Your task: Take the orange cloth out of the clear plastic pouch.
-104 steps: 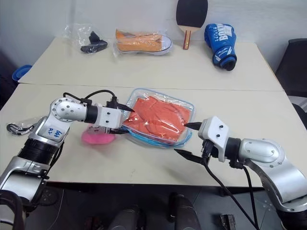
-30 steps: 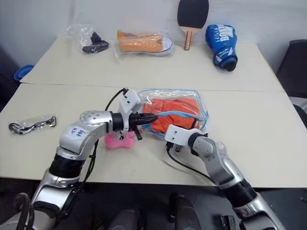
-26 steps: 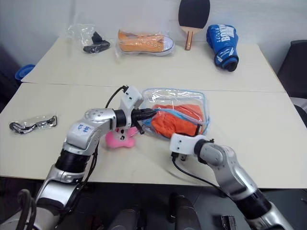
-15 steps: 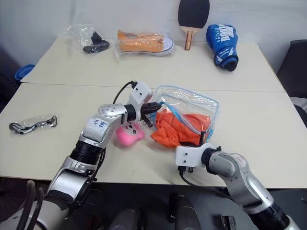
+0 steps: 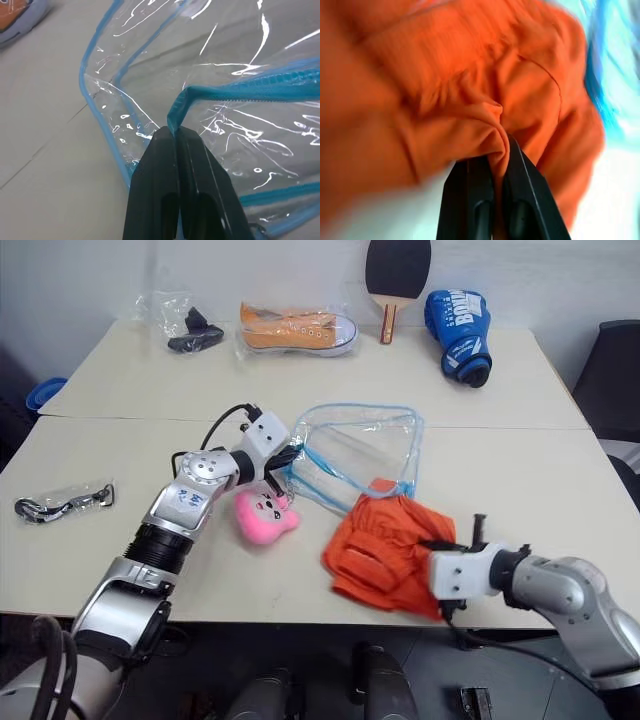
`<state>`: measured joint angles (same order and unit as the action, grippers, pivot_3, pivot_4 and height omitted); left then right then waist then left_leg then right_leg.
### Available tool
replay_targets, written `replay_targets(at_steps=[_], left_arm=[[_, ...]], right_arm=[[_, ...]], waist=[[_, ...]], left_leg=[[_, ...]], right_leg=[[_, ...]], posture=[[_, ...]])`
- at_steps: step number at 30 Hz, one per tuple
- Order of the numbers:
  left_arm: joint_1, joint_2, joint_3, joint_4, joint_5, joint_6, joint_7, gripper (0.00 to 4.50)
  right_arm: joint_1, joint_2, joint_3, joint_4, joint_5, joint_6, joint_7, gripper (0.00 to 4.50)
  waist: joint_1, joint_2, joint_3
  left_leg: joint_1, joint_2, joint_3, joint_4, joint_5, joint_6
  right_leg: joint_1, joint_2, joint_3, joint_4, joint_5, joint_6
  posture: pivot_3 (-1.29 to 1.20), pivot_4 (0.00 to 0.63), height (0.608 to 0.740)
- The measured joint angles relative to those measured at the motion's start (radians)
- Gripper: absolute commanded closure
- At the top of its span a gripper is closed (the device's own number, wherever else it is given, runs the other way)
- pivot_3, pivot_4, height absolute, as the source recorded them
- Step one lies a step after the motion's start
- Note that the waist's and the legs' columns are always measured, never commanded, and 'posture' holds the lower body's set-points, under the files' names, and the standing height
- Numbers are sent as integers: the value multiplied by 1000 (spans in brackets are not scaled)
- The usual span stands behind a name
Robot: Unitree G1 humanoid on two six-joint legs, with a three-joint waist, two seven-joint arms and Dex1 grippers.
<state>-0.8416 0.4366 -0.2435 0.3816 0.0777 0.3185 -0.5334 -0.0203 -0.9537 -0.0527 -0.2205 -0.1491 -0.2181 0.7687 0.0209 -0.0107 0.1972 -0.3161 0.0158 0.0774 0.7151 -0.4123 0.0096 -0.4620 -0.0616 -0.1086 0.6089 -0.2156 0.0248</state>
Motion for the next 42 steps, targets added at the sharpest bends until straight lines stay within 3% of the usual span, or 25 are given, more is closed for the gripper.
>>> replay_targets(at_steps=[5, 11, 20, 22, 26, 34, 35, 42], left_arm=[[92, 122, 14, -109, 25, 5, -56, 4500], [129, 123, 6, -211, 34, 10, -118, 4500], [184, 99, -36, -372, 22, 52, -226, 4500], [191, 101, -34, -382, 9, 55, -249, 4026], [212, 116, -32, -413, -11, 38, -297, 2961], [231, 170, 42, -500, -129, 58, -397, 438], [238, 181, 68, -518, -160, 77, -411, 426], [234, 270, 305, -569, -459, 244, -529, 426]], right_arm=[[-47, -28, -71, 306, -34, -52, -74, 4482], [-81, -21, -98, 498, 7, -14, -98, 4482], [-59, 59, -199, 485, 12, 339, -309, 4482], [-8, 86, -218, 403, 38, 385, -296, 4500], [34, 119, -223, 262, 94, 459, -256, 3472], [73, 59, -258, 169, 129, 528, -164, 768], [93, 40, -274, 151, 142, 541, -134, 477], [153, -49, -483, 32, 357, 794, 99, 477]], waist=[[2, 0, 0], [4, 0, 0], [5, 2, -1], [3, 2, -1], [-12, 2, -1], [-18, 3, -1], [-17, 3, -1], [-16, 3, -1]], left_leg=[[0, 1, 0, 0, 0, 0], [0, 0, 1, 0, 0, 0], [-1, 0, 2, 0, 0, 0], [-2, 1, 2, -1, 0, 0], [-1, 2, 4, -1, 0, -1], [-1, 1, 4, -1, 0, -1], [-1, 1, 4, -1, 0, -1], [-1, 1, 3, -1, 0, -1]], right_leg=[[0, 0, 0, 1, 0, 0], [0, -1, 1, 1, 0, 0], [0, -1, 2, 0, 0, 0], [0, 0, 3, 0, 0, 0], [1, 0, 5, 0, 0, 0], [0, 0, 5, 1, -1, -1], [0, 0, 5, 1, -1, -1], [0, 0, 4, 1, -1, -1]], posture=[[0, 150, 740], [0, 150, 740], [0, 150, 740], [0, 150, 740], [0, 150, 740], [0, 150, 740], [0, 150, 740], [0, 150, 740]])
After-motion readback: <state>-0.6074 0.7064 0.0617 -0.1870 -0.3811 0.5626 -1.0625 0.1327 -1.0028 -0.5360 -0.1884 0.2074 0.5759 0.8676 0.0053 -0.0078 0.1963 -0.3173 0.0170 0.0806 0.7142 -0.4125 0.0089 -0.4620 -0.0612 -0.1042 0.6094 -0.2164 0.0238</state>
